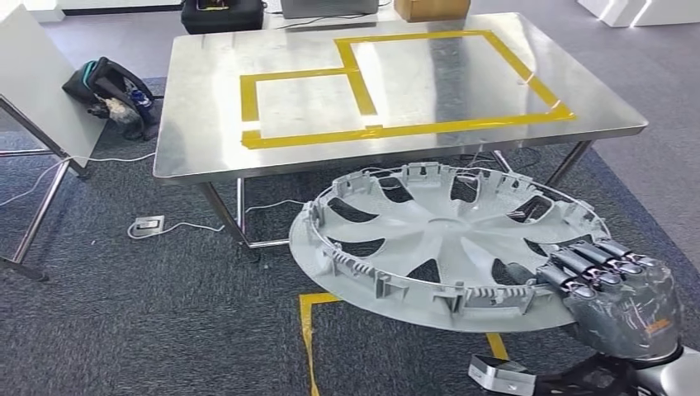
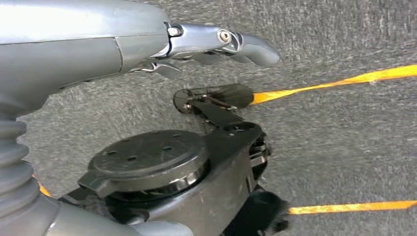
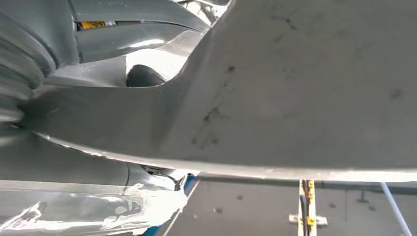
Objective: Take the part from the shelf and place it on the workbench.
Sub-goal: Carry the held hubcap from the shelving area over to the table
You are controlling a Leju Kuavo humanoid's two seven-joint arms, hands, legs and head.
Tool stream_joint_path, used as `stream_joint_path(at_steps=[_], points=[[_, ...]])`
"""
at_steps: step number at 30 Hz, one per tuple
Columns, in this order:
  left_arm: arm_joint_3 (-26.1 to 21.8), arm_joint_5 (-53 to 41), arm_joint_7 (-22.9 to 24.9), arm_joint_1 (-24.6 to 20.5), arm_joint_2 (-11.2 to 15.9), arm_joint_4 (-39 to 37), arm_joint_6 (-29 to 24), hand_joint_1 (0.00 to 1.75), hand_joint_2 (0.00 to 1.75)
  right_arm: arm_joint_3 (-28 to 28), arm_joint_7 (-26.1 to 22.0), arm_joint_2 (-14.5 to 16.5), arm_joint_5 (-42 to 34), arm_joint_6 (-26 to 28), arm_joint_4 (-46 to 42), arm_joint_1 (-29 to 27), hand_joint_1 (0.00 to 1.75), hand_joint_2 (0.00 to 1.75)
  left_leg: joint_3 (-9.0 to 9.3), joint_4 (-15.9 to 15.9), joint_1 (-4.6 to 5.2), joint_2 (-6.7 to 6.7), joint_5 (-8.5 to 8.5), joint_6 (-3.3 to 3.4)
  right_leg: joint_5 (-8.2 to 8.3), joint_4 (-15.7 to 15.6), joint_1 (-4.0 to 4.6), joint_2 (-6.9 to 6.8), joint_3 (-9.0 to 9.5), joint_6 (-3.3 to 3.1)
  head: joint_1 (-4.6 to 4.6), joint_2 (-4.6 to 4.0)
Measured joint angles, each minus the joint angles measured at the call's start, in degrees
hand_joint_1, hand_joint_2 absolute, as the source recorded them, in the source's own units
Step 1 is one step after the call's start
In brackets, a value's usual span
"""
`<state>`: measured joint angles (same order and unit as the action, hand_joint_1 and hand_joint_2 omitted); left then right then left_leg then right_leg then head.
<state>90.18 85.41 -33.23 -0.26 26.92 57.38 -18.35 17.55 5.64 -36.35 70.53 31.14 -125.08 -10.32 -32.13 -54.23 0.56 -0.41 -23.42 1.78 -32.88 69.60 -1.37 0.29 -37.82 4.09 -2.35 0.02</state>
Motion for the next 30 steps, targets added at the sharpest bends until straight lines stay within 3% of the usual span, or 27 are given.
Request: stream_joint_path(at_steps=[1, 2, 3, 5, 7, 11, 13, 15, 16, 17, 18, 19, 20, 22, 24, 27, 28, 30], points=[[0.00, 0.02, -0.10, 0.00, -0.17, -0.26, 0.15, 0.00, 1.75, -0.51, 0.07, -0.23, 0.11, 0.06, -0.27, -0.33, 1.75, 1.75, 0.06, -0.01, 0.04, -0.01, -0.08, 0.06, -0.81, 2.93, 0.06, 0.01, -1.55, 0.09, -0.08, 0.00], [0.00, 0.04, -0.17, 0.01, -0.33, -0.55, 0.29, 0.00, 1.75, -1.04, 0.15, -0.47, 0.25, 0.10, -0.49, -0.71, 1.75, 1.75, 0.14, -0.06, 0.05, -0.05, -0.17, 0.08, -0.51, 3.87, 0.08, 0.00, -2.17, 0.20, -0.11, 0.00], [0.00, 0.06, -0.21, 0.04, -0.52, -0.80, 0.46, 0.00, 1.75, -1.54, 0.24, -0.70, 0.36, 0.10, -0.67, -1.10, 1.75, 1.75, 0.25, -0.15, -0.01, -0.10, -0.29, 0.00, 0.91, 2.29, 0.04, -0.02, -1.55, 0.34, -0.12, 0.00], [0.00, 0.10, -0.25, 0.13, -0.80, -1.34, 0.82, 0.00, 1.75, -2.53, 0.41, -1.11, 0.51, 0.09, -0.99, -1.78, 1.75, 1.75, 0.41, -0.65, -0.15, -0.25, -0.74, -0.56, 4.70, -5.28, -0.25, -0.02, 2.12, 0.88, -0.18, 0.00], [0.01, 0.12, -0.31, 0.17, -0.88, -1.87, 1.22, 0.00, 1.75, -3.36, 0.48, -1.38, 0.47, 0.04, -1.32, -2.34, 1.75, 1.75, 0.23, -1.51, 0.03, -0.40, -1.29, -1.18, 6.45, -10.75, -0.60, 0.34, 5.03, 0.73, -0.22, 0.00], [0.01, 0.13, -0.45, 0.31, -0.96, -3.08, 2.16, 0.00, 1.75, -4.45, 0.37, -1.52, 0.08, -0.16, -1.66, -3.49, 1.75, 1.75, -0.27, -2.41, 0.25, -0.47, -1.86, -1.74, 6.47, -10.99, -0.77, 0.58, 5.23, -0.53, -0.05, 0.00], [0.02, 0.12, -0.53, 0.27, -1.11, -3.49, 2.47, 0.00, 1.75, -4.75, 0.31, -1.61, -0.03, -0.19, -1.76, -3.88, 1.75, 1.75, -2.11, -6.42, 0.06, -0.30, -4.46, -2.45, 6.50, -10.99, -0.88, 0.50, 5.15, -1.06, 0.24, 0.00], [0.01, 0.12, -0.56, 0.19, -1.35, -3.78, 2.63, 0.00, 1.75, -4.99, 0.30, -1.68, -0.09, -0.20, -1.83, -4.06, 1.75, 1.75, -5.97, -14.18, -0.15, -0.14, -8.10, -2.92, 6.49, -11.00, -0.81, 0.40, 5.02, -1.32, 0.43, 0.00], [0.01, 0.12, -0.57, 0.20, -1.48, -3.94, 2.72, 0.00, 1.75, -5.05, 0.28, -1.70, -0.12, -0.25, -1.83, -4.08, 1.75, 1.75, -7.66, -17.39, -0.20, -0.12, -9.08, -2.94, 6.45, -11.00, -0.75, 0.37, 4.99, -1.41, 0.44, 0.00], [0.01, 0.11, -0.61, 0.23, -1.62, -4.11, 2.82, 0.00, 1.75, -5.07, 0.22, -1.70, -0.14, -0.35, -1.82, -4.10, 1.75, 1.75, -8.58, -18.92, -0.20, -0.10, -9.00, -2.80, 6.33, -11.01, -0.65, 0.35, 5.01, -1.53, 0.44, 0.00], [0.02, 0.10, -0.66, 0.26, -1.74, -4.29, 2.94, 0.00, 1.75, -5.07, 0.16, -1.70, -0.19, -0.53, -1.82, -4.09, 1.75, 1.75, -8.49, -18.36, -0.15, -0.10, -7.88, -2.48, 6.17, -11.03, -0.50, 0.35, 5.08, -1.66, 0.44, 0.00], [0.02, 0.08, -0.77, 0.29, -1.81, -4.47, 3.02, 0.00, 1.75, -5.07, 0.09, -1.70, -0.24, -0.77, -1.83, -4.05, 1.75, 1.75, -7.27, -15.65, -0.01, -0.10, -5.97, -1.94, 6.02, -11.08, -0.31, 0.35, 5.20, -1.76, 0.43, 0.00], [0.02, 0.06, -0.90, 0.27, -1.81, -4.66, 3.07, 0.00, 1.75, -5.06, 0.02, -1.70, -0.27, -1.02, -1.84, -3.97, 1.75, 1.75, -5.26, -11.66, 0.32, -0.03, -3.95, -1.08, 5.86, -11.18, -0.20, 0.34, 5.40, -1.85, 0.42, 0.00], [0.02, 0.03, -1.13, 0.15, -1.62, -4.97, 3.09, 0.00, 1.75, -5.04, -0.02, -1.69, -0.30, -1.50, -1.84, -3.80, 1.75, 1.75, -1.45, -4.25, 1.22, 0.37, -2.25, 0.46, 5.40, -11.47, 0.10, 0.28, 5.79, -1.59, 0.43, 0.00], [0.01, 0.01, -1.24, 0.01, -1.41, -5.19, 3.08, 0.00, 1.75, -4.98, 0.01, -1.67, -0.30, -1.84, -1.82, -3.71, 1.75, 1.75, 0.06, -1.10, 1.64, 0.70, -2.96, 0.74, 5.52, -11.71, 0.24, 0.22, 6.36, -0.92, 0.52, 0.00], [-0.01, -0.02, -1.26, 0.21, -1.42, -5.47, 3.05, 0.00, 1.75, -4.73, 0.06, -1.62, -0.31, -2.20, -1.80, -3.41, 1.75, 1.75, 1.91, -0.02, 1.23, 0.50, -3.02, 0.83, 5.42, -10.35, 0.24, -0.07, 6.52, 0.01, 0.39, -0.01], [0.00, -0.02, -1.27, 0.30, -1.45, -5.56, 3.05, 0.00, 1.75, -4.63, 0.06, -1.62, -0.32, -2.26, -1.80, -3.26, 1.75, 1.75, 2.66, 0.08, 1.12, 0.44, -3.07, 1.03, 4.52, -8.25, 0.26, -0.13, 5.45, 0.10, 0.20, -0.01], [0.01, -0.02, -1.28, 0.35, -1.52, -5.67, 3.05, 0.00, 1.75, -4.50, 0.08, -1.61, -0.33, -2.28, -1.80, -3.10, 1.75, 1.75, 3.80, 0.17, 1.08, 0.40, -3.70, 1.27, 2.24, -1.15, 0.32, -0.10, 1.08, 0.16, -0.15, -0.02]])
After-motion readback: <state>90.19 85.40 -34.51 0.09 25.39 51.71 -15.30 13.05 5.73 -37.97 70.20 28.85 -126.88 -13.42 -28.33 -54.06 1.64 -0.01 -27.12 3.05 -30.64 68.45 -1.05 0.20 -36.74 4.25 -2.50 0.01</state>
